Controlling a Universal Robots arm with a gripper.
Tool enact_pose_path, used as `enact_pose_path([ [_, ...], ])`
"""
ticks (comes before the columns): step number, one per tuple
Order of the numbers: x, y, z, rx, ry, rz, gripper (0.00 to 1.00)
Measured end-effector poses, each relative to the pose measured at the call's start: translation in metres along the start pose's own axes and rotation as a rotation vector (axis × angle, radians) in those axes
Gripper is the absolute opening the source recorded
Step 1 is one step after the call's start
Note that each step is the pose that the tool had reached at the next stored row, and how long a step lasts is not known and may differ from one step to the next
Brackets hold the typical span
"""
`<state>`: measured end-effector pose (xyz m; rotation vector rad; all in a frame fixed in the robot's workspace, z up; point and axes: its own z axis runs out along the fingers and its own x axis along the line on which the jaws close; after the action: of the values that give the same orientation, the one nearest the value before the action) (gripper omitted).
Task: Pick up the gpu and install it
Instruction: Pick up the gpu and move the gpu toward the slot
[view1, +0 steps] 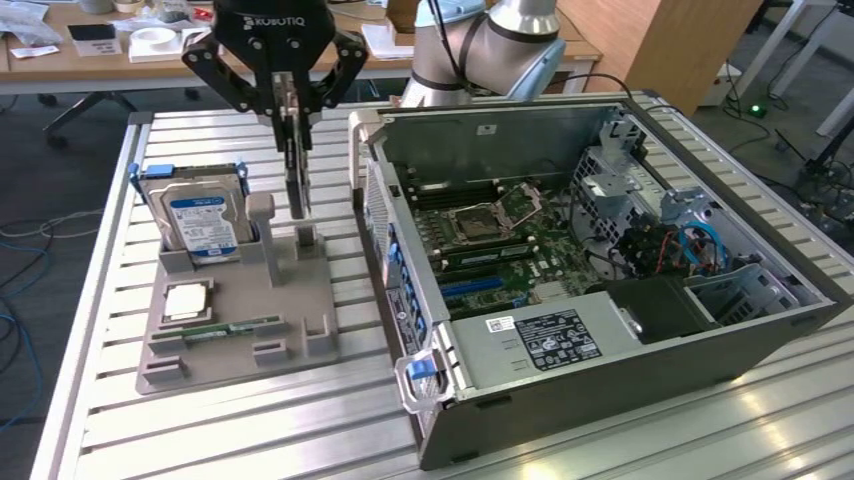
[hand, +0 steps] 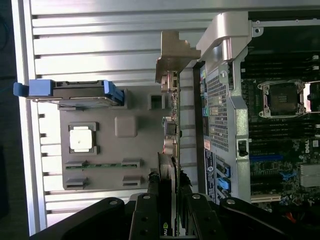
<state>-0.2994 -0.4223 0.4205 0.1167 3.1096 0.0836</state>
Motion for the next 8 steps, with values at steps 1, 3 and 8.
enact_pose_path([
  [1, -0.001, 0.0001, 0.0, -0.001, 0.0, 0.0, 0.26],
  [3, -0.003, 0.0003, -0.0002, -0.0032, 0.0001, 0.0, 0.26],
  [8, -0.012, 0.001, -0.0006, -0.0082, 0.0006, 0.0, 0.26],
])
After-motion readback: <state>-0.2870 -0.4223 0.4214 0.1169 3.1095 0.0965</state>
